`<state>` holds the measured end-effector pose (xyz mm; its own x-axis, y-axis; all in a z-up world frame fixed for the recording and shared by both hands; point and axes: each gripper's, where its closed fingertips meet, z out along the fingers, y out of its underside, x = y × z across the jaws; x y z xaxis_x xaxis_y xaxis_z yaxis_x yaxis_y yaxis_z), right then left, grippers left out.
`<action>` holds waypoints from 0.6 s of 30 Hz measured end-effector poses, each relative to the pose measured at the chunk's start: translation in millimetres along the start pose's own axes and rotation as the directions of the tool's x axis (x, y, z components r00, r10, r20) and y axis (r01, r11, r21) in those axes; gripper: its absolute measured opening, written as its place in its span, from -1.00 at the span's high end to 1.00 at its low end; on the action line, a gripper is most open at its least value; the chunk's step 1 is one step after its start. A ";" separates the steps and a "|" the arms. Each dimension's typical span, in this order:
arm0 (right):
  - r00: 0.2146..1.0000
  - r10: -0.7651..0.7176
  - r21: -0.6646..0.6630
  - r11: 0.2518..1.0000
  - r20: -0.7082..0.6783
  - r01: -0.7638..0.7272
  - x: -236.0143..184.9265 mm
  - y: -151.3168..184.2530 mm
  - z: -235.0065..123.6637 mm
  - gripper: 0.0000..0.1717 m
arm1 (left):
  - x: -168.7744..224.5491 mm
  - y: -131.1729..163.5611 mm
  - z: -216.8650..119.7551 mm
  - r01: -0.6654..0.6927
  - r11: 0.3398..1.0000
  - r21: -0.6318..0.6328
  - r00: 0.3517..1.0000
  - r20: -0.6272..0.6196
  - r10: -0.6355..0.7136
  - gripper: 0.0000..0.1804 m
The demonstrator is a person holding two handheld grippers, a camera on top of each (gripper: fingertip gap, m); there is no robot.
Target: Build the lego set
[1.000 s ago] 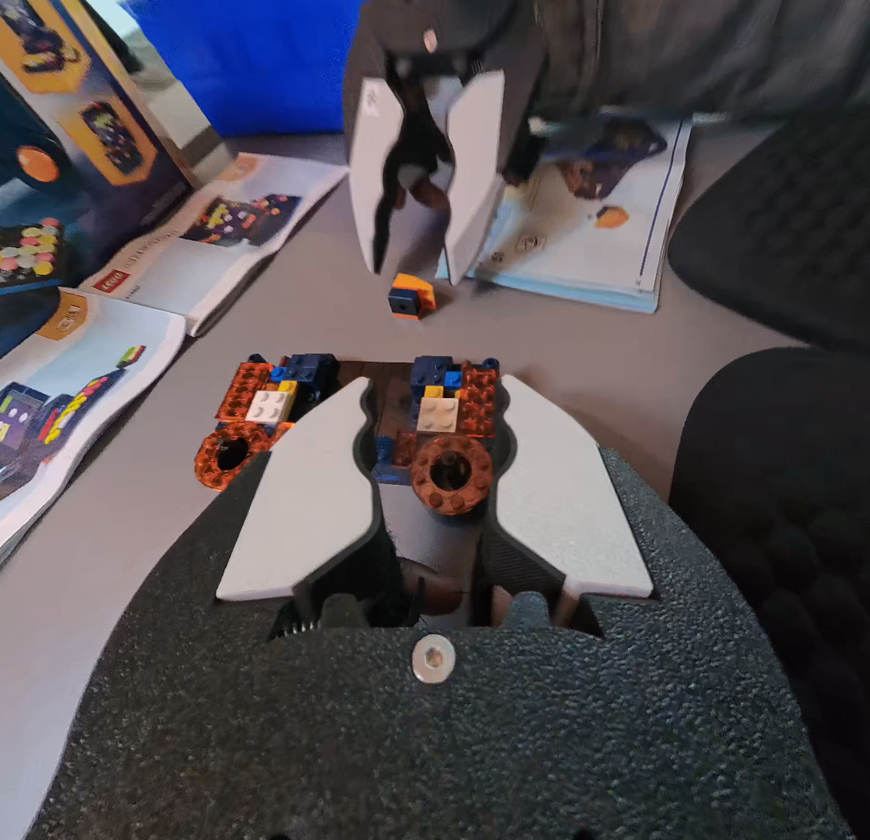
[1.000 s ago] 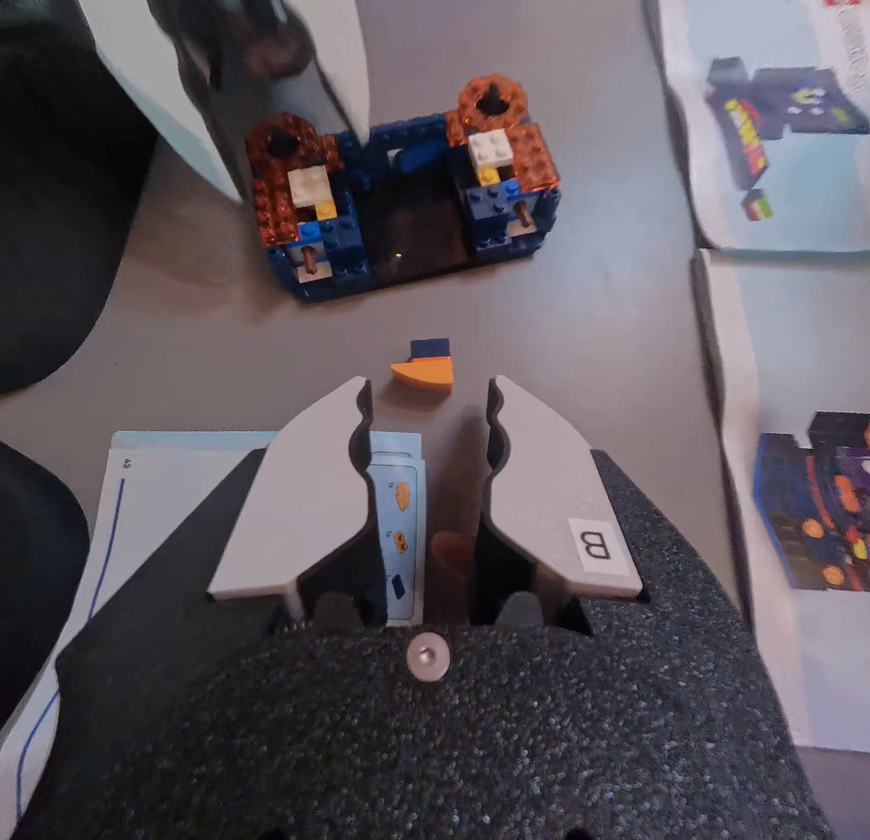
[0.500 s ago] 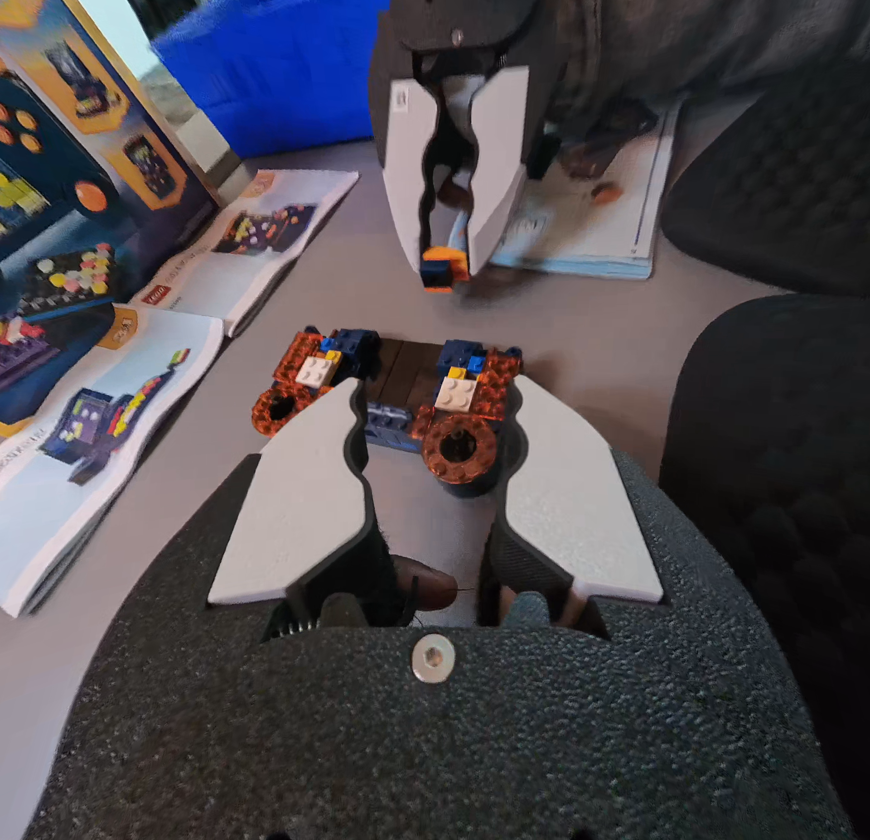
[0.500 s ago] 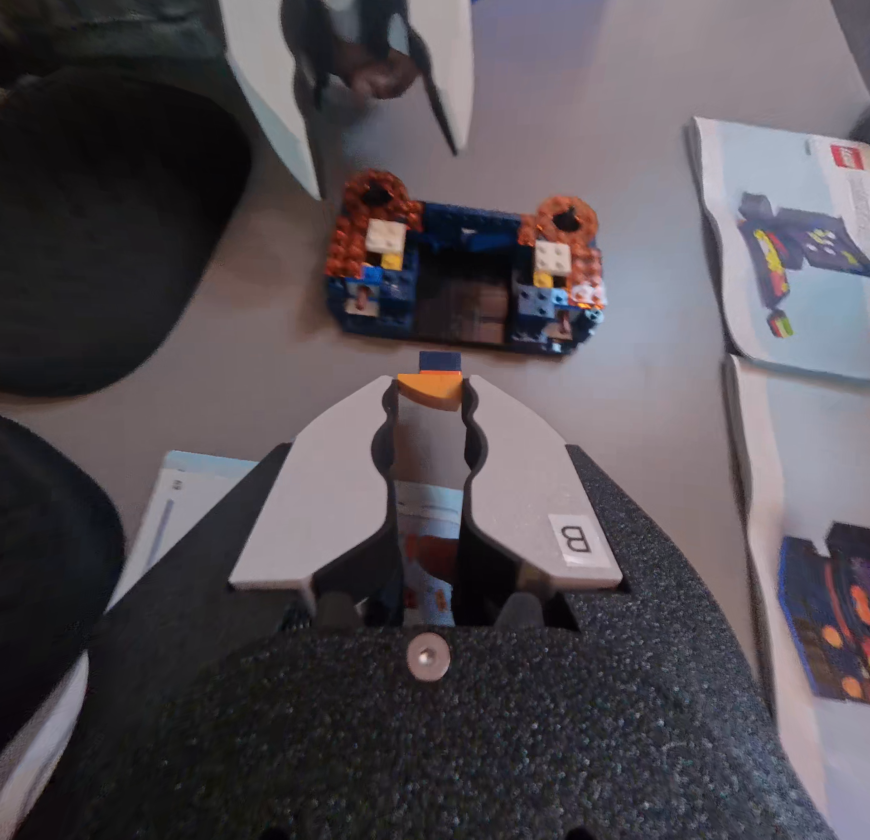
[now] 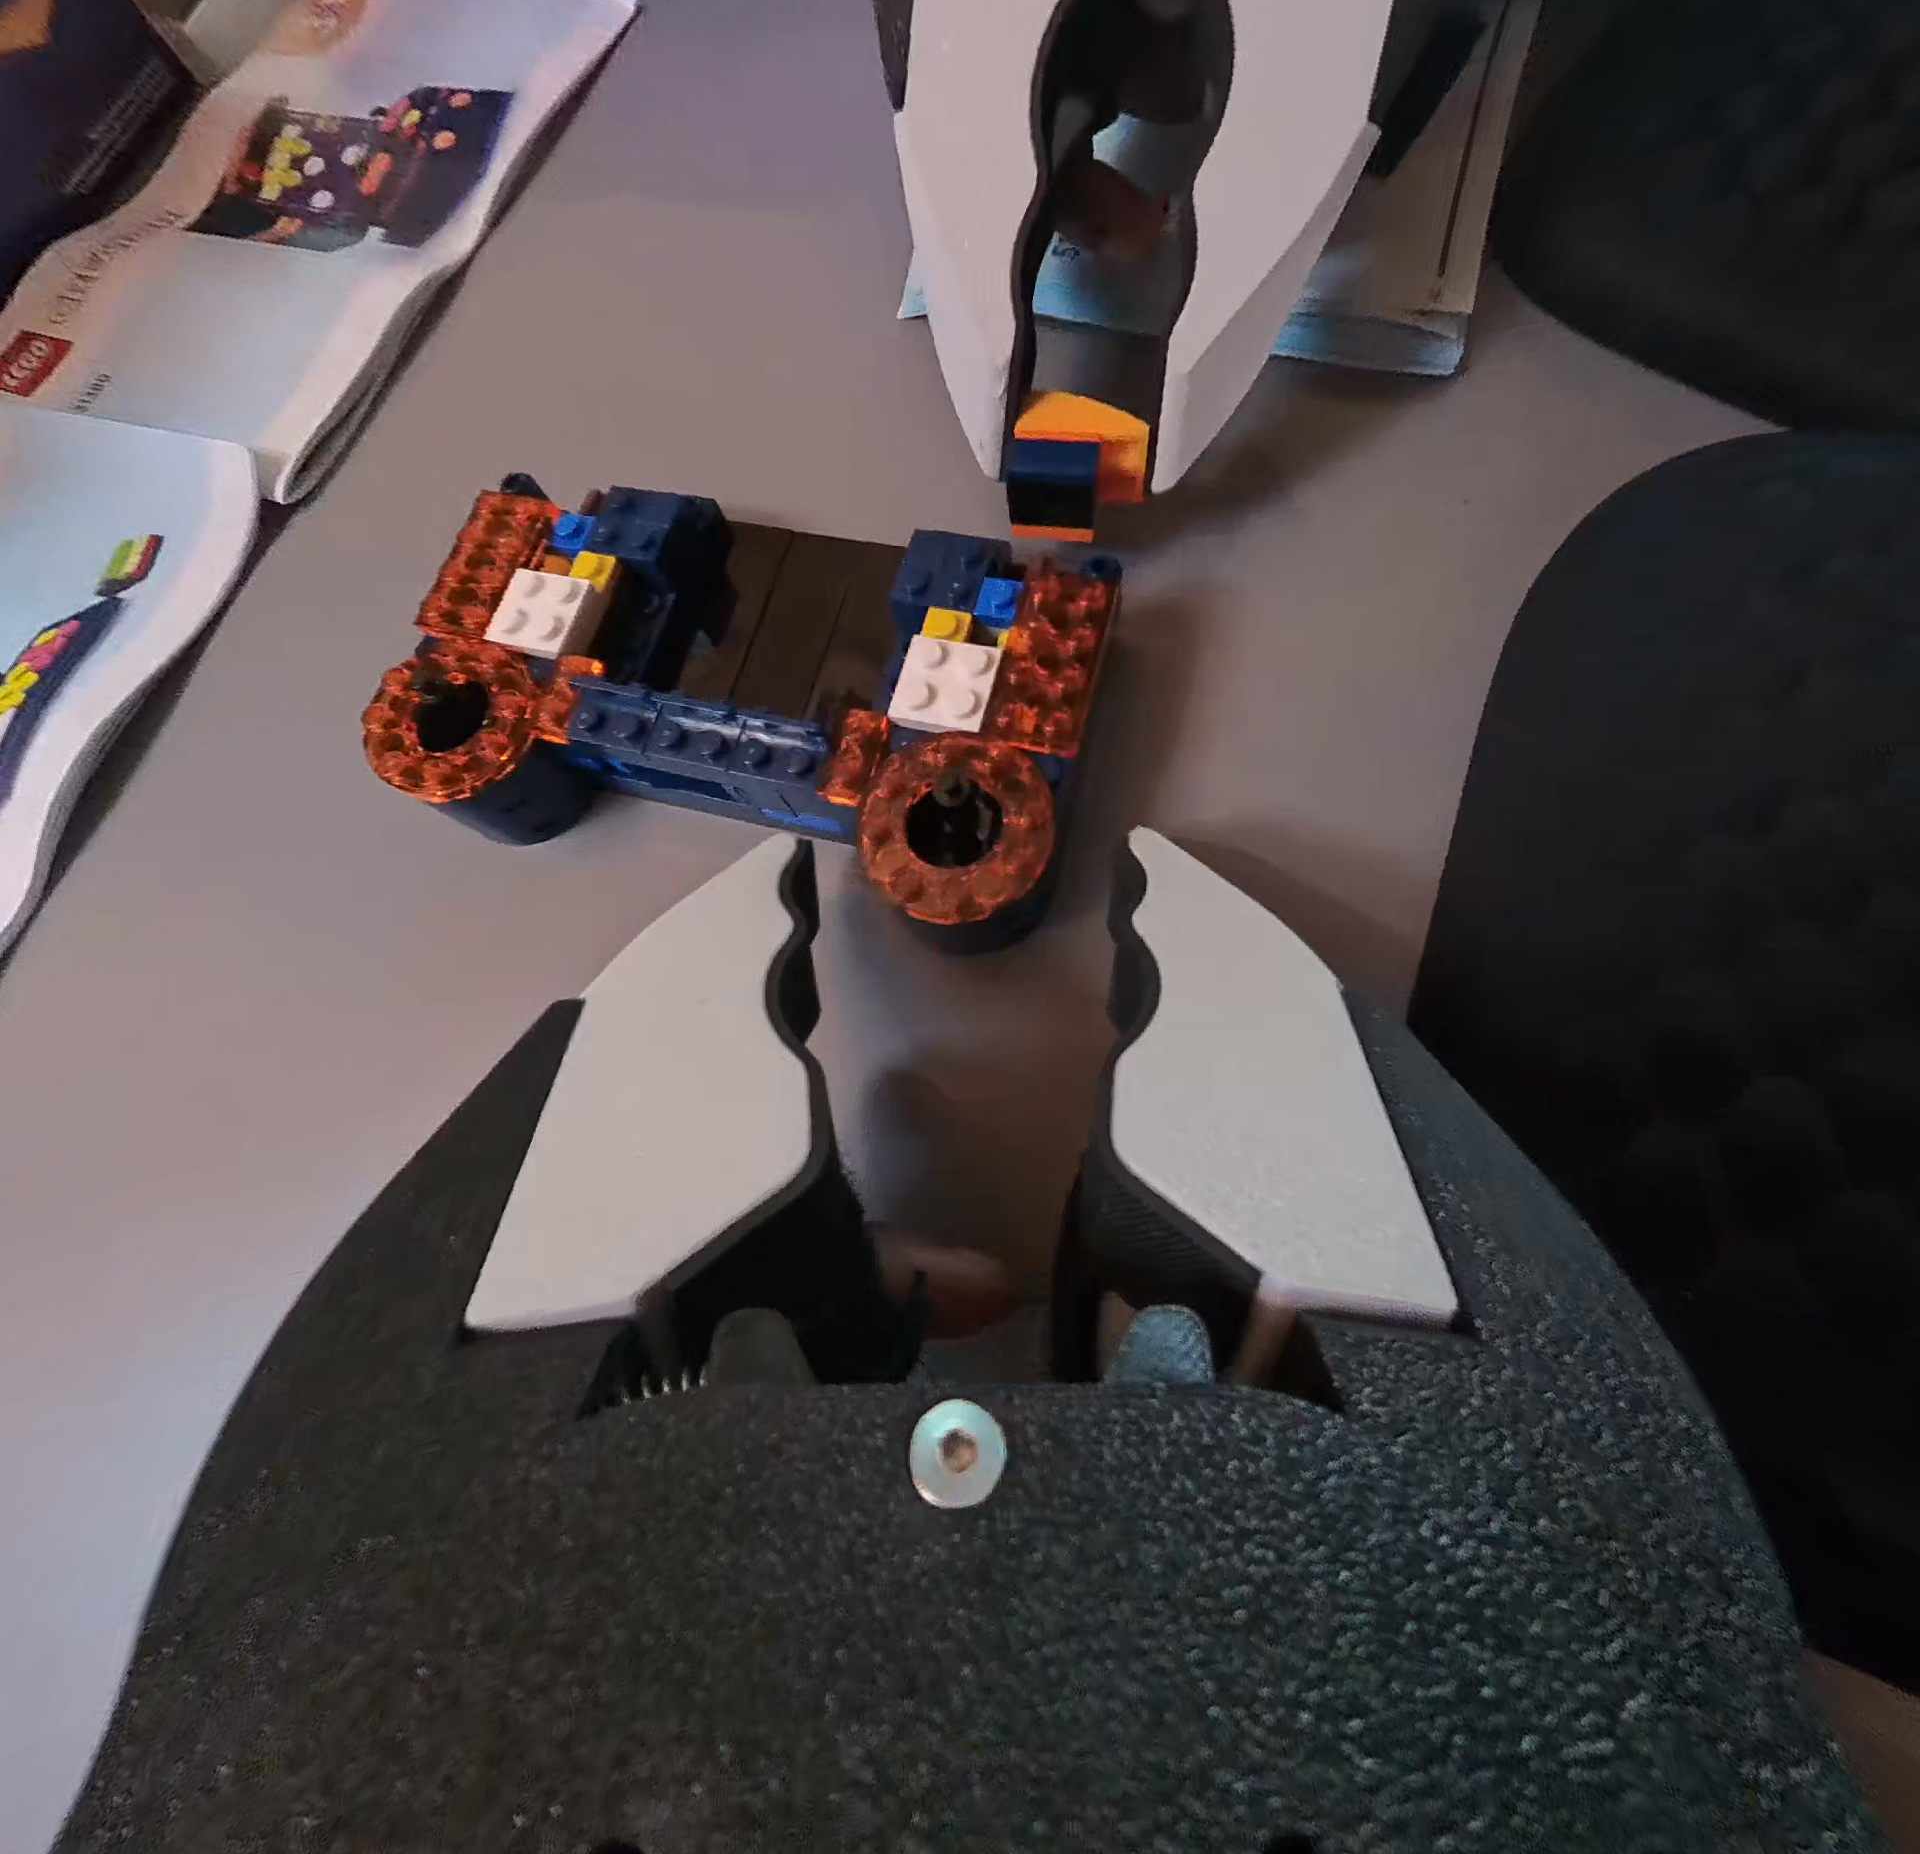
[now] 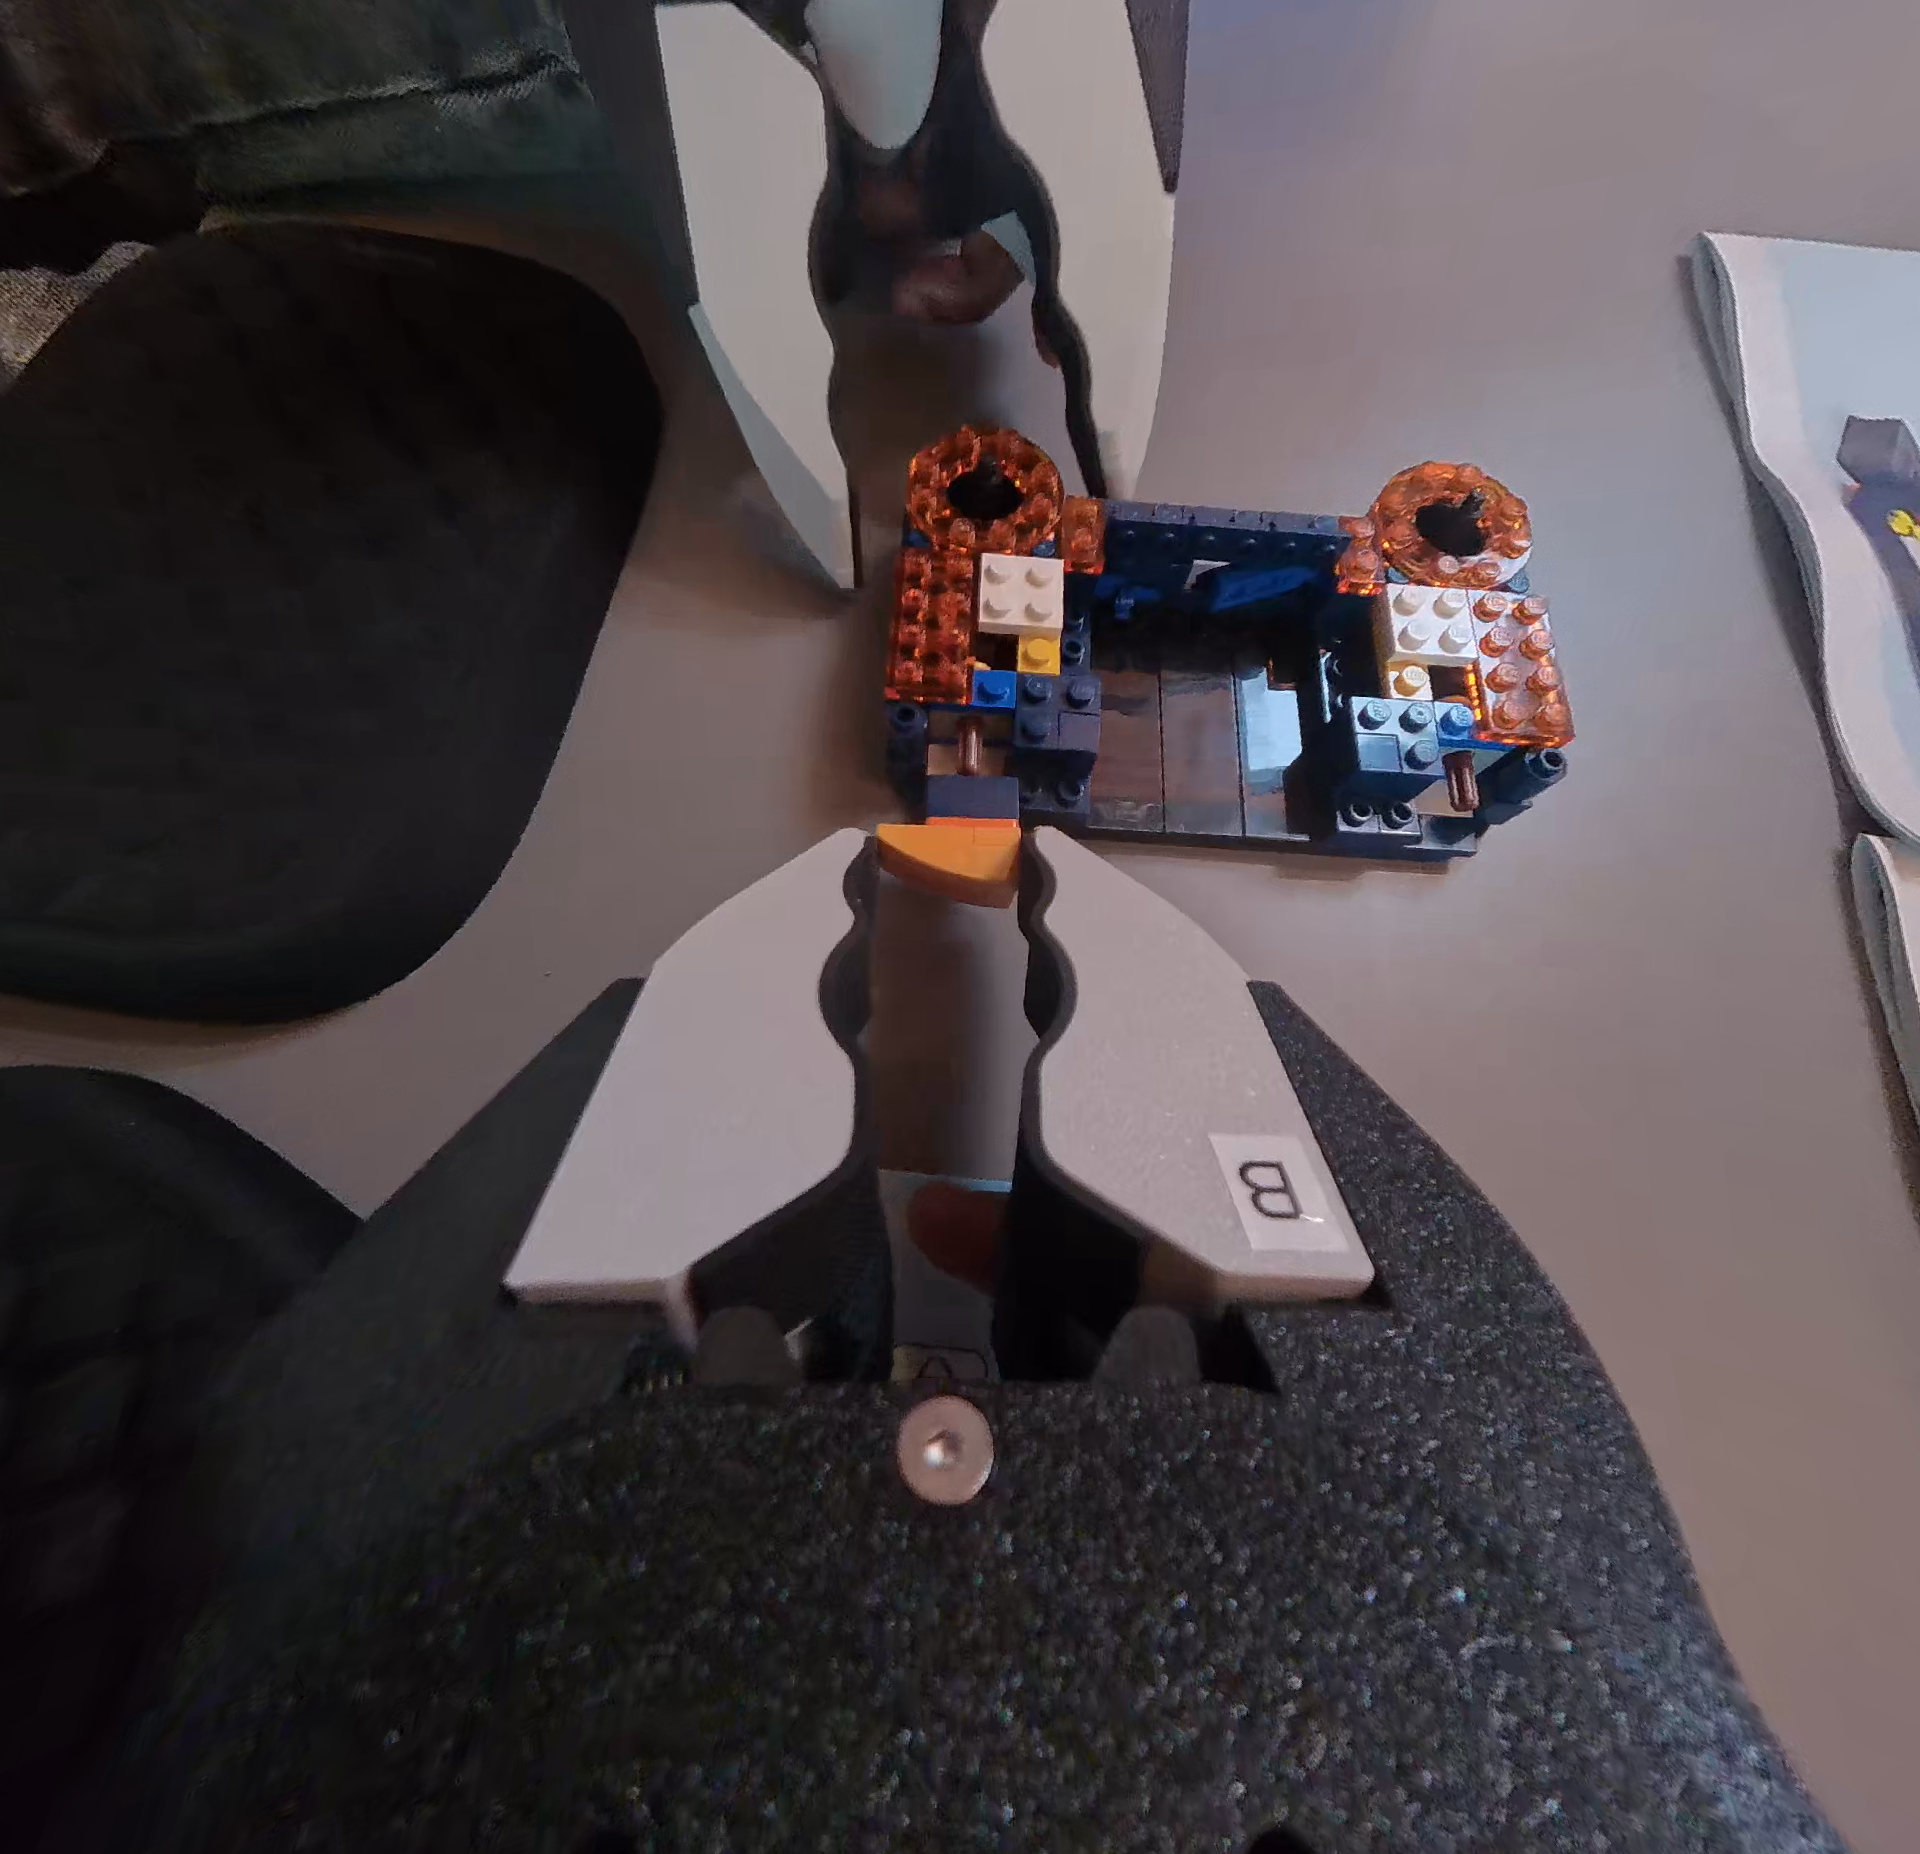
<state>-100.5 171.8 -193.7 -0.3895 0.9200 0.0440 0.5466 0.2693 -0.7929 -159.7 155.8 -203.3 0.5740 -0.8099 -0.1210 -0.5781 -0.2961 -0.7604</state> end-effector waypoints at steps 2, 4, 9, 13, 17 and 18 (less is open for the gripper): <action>1.000 0.004 -0.001 1.000 -0.001 -0.004 -0.4 0.0 1.4 0.71 | 1.2 -0.5 0.8 0.004 1.000 -0.001 1.000 -0.008 -0.004 0.45; 1.000 0.006 -0.006 1.000 0.002 -0.006 -1.6 1.2 3.6 0.71 | 1.9 -2.6 0.1 0.014 1.000 0.014 1.000 -0.015 -0.014 0.48; 1.000 0.003 -0.017 1.000 -0.009 -0.004 -1.0 2.8 6.5 0.71 | 3.4 -4.0 0.1 0.026 0.999 0.020 0.999 -0.028 -0.026 0.53; 1.000 -0.009 -0.027 1.000 -0.026 0.008 -0.4 2.4 7.1 0.71 | 4.2 -2.7 1.9 0.022 1.000 0.006 0.999 -0.030 -0.022 0.53; 0.999 -0.021 -0.033 0.999 -0.039 0.019 -0.2 2.1 7.3 0.71 | 5.8 -3.9 2.3 0.013 1.000 0.010 0.999 -0.034 -0.012 0.56; 0.999 -0.026 -0.034 0.999 -0.040 0.024 -0.2 2.0 7.0 0.71 | 5.4 -3.8 2.6 0.010 1.000 0.009 0.999 -0.030 -0.010 0.57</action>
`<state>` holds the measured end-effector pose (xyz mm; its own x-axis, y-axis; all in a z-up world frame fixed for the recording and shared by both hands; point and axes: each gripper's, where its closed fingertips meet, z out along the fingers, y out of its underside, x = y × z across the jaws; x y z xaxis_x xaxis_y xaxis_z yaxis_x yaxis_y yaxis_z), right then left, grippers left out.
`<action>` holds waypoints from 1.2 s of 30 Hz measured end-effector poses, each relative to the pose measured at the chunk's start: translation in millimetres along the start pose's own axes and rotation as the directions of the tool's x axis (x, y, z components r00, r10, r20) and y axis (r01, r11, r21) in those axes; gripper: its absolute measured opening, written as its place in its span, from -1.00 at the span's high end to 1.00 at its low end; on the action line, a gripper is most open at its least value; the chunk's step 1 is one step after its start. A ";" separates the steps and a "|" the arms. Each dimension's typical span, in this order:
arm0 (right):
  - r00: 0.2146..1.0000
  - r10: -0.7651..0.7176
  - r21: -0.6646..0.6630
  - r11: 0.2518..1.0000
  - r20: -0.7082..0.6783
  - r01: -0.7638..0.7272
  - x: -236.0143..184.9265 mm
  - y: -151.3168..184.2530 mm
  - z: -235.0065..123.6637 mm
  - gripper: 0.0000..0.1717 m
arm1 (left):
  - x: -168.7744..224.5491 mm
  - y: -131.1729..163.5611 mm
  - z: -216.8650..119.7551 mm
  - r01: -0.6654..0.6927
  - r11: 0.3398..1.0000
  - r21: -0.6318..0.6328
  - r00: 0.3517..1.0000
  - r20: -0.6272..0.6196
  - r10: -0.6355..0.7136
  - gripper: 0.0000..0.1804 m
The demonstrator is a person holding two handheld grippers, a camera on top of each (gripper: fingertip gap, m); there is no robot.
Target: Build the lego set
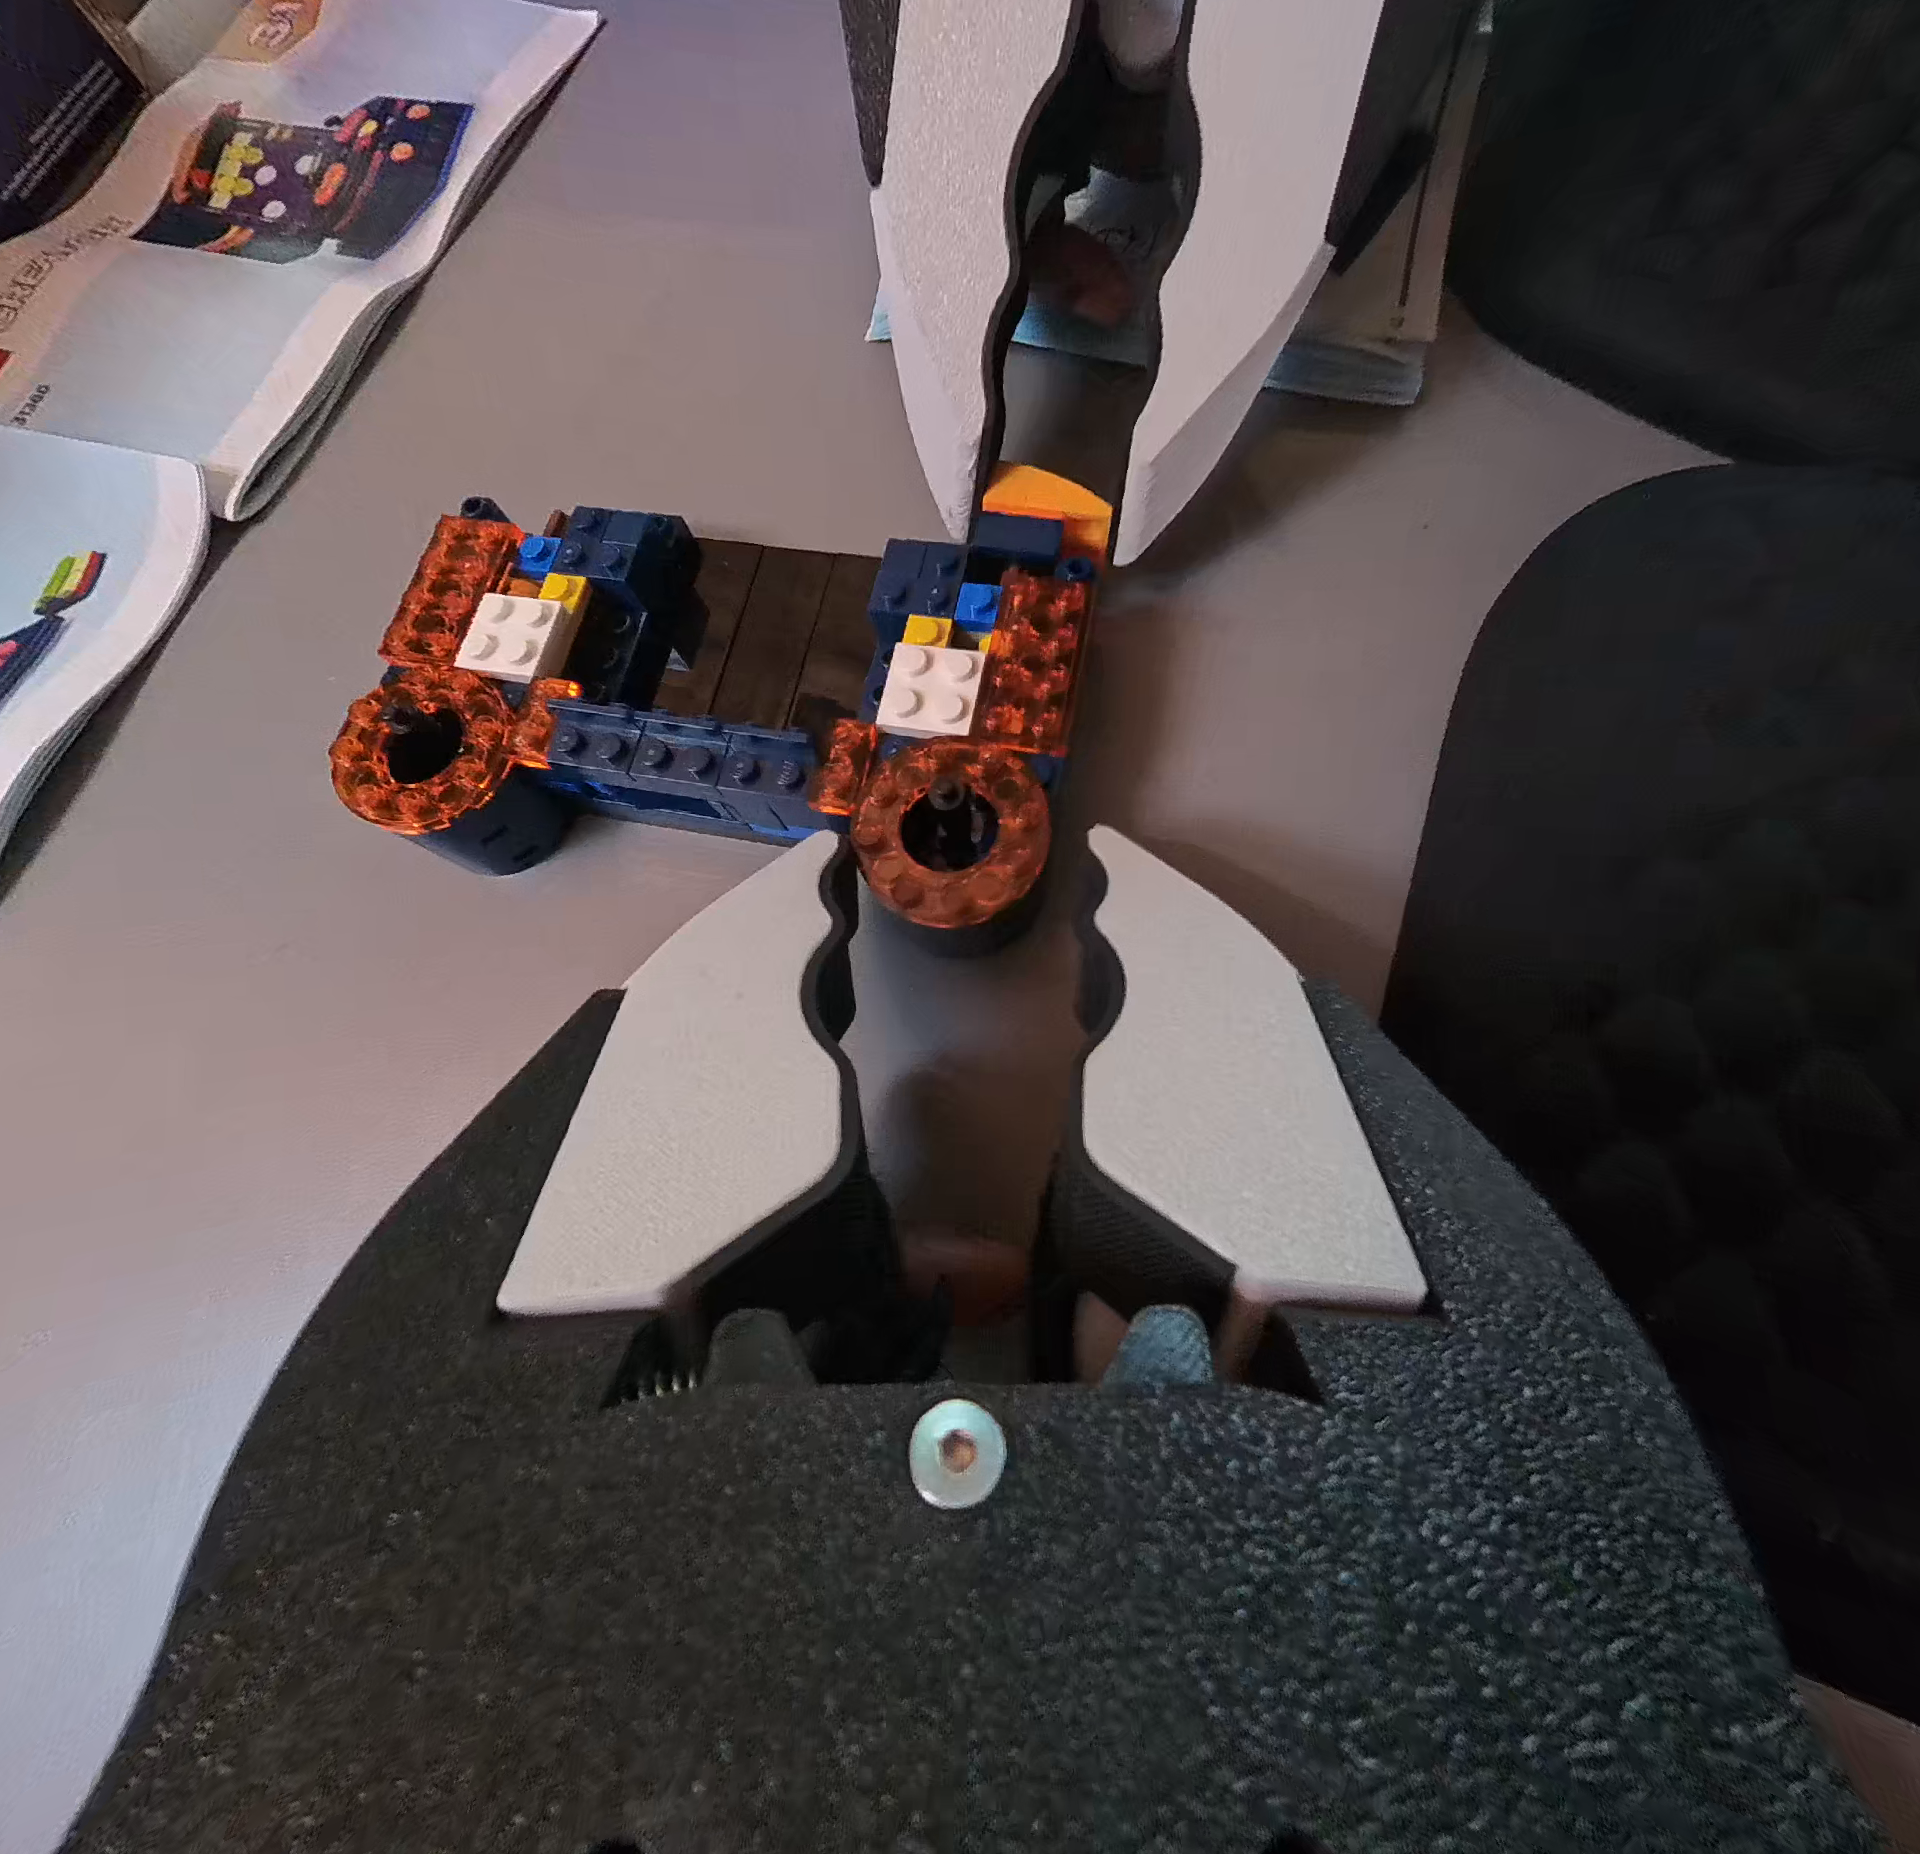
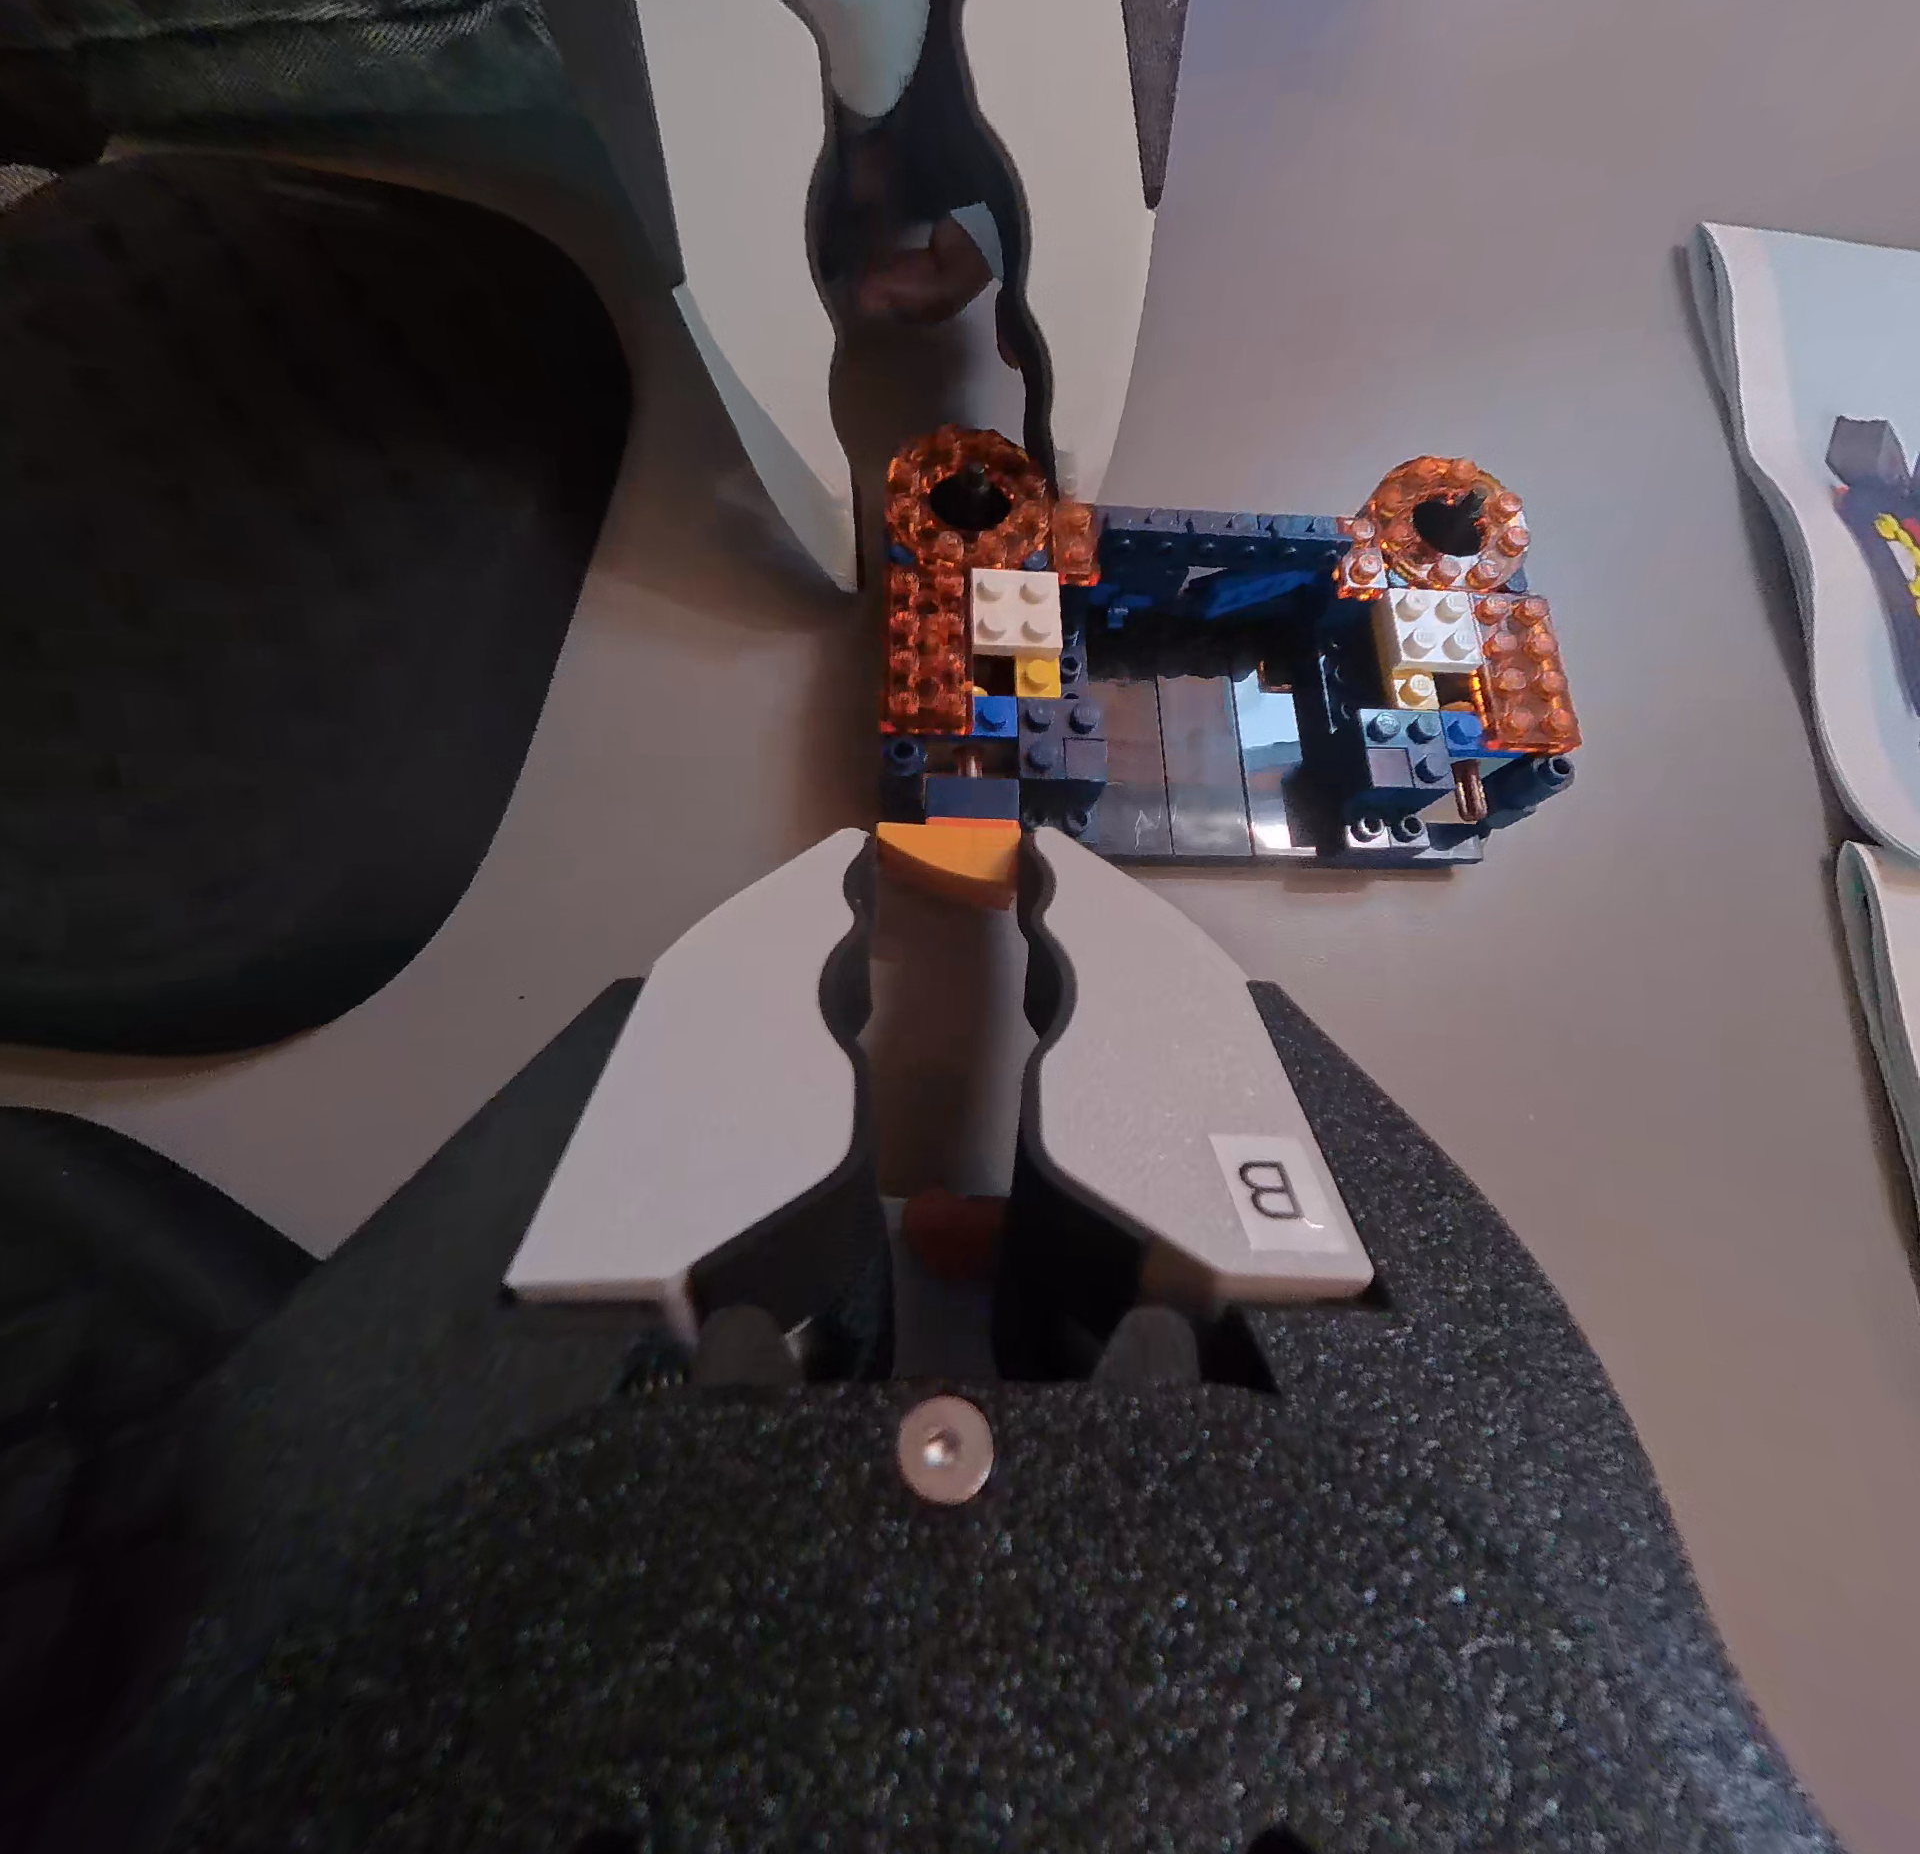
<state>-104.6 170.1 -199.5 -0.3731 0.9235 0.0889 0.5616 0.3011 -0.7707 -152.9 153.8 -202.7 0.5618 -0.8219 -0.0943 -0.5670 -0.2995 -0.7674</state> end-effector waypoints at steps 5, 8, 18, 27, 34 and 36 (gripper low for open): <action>1.000 0.011 0.007 1.000 0.005 -0.011 0.7 0.2 -0.4 0.71 | -1.7 -0.2 0.4 -0.004 1.000 -0.001 1.000 0.016 0.004 0.61; 1.000 -0.005 0.009 1.000 -0.008 0.005 1.5 -0.1 -1.0 0.71 | -2.1 -0.1 1.8 -0.019 1.000 -0.008 0.999 0.028 0.019 0.61; 0.999 -0.047 0.003 0.999 -0.026 0.047 0.7 -0.5 -0.6 0.71 | -3.4 0.8 3.8 -0.030 0.999 -0.024 0.998 0.051 0.031 0.59; 0.998 -0.040 0.003 0.999 -0.042 0.040 1.0 -0.7 -0.4 0.71 | -4.2 0.4 4.5 -0.013 1.000 -0.027 0.998 0.065 0.014 0.59; 0.999 -0.039 -0.004 0.999 -0.037 0.039 2.3 1.7 -1.8 0.55 | -5.1 1.0 4.7 0.003 1.000 -0.029 0.999 0.054 -0.002 0.57; 0.999 -0.028 -0.001 1.000 -0.030 0.027 2.7 3.5 -4.4 0.55 | -5.1 1.0 4.8 0.005 1.000 -0.029 0.999 0.052 -0.003 0.56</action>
